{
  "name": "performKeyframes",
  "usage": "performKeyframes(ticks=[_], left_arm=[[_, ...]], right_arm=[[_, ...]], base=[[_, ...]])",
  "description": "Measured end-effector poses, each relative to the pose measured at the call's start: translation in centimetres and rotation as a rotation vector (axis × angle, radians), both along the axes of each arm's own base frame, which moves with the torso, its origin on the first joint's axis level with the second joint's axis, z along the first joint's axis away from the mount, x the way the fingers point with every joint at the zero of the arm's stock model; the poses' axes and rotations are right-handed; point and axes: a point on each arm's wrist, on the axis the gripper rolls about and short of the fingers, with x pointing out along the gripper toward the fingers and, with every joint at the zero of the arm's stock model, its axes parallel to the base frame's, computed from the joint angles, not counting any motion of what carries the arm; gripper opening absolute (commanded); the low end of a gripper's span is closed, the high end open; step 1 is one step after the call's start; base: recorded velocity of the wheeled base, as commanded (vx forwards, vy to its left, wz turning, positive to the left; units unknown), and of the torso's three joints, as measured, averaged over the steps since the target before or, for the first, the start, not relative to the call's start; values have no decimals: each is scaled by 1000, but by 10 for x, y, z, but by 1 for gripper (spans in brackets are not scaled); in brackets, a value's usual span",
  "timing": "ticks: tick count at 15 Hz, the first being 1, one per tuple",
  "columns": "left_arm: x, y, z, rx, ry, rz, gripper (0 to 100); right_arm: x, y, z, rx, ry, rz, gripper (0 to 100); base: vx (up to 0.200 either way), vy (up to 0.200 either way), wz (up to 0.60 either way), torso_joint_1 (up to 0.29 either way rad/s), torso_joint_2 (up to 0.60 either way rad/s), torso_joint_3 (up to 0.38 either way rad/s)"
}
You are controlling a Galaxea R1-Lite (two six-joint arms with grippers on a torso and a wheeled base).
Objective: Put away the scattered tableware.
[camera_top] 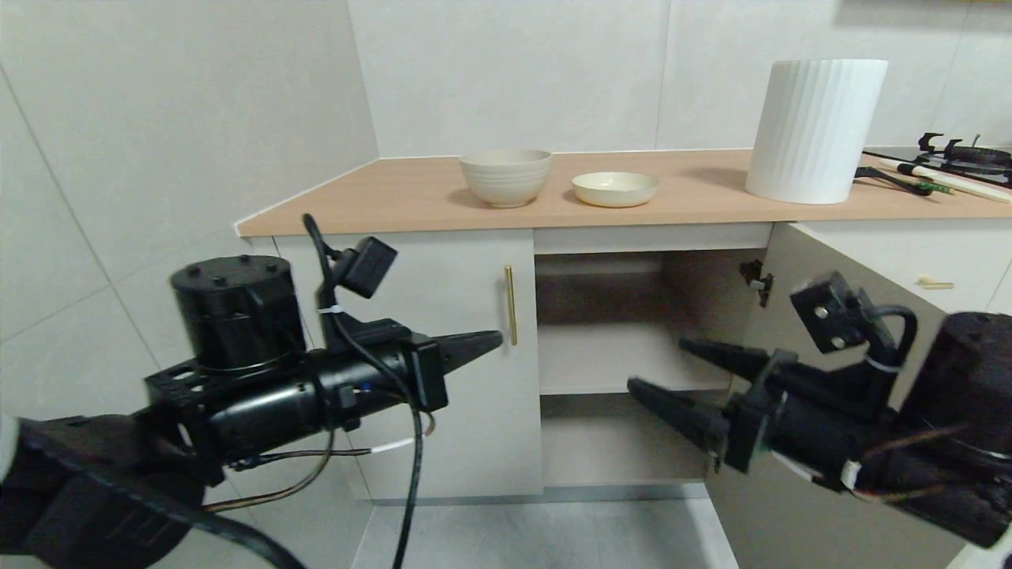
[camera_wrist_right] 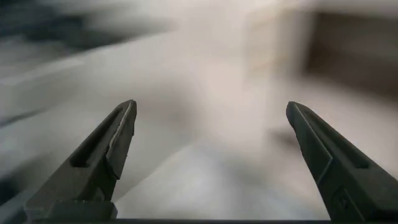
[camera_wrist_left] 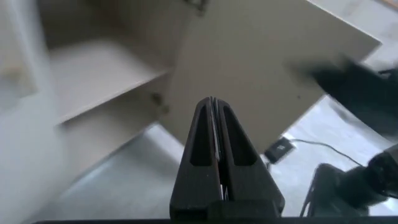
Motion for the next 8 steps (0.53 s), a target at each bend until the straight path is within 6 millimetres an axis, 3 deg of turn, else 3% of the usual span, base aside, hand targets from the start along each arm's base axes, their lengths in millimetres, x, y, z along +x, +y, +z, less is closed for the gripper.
performKeyframes(ticks=[2, 3, 6, 7, 8], left_arm=[[-24, 34, 16, 32, 53, 88, 0], [-36, 46, 21, 48, 84, 121, 0], [-58, 72, 50, 51, 64, 203, 0], [-63, 76, 59, 44, 38, 217, 100], [-65, 79, 68, 34, 12, 232, 100]], right_arm=[[34, 21, 14, -29, -23, -187, 100], [41, 31, 17, -74, 12, -221, 100], [34, 44, 35, -205, 218, -199, 100], [22, 43, 53, -196, 263, -168, 100], [7, 39, 72, -159, 278, -131, 100]], base=[[0, 0, 0, 0, 0, 0], [0, 0, 0, 0, 0, 0], [0, 0, 0, 0, 0, 0], [0, 0, 0, 0, 0, 0], [0, 0, 0, 0, 0, 0]])
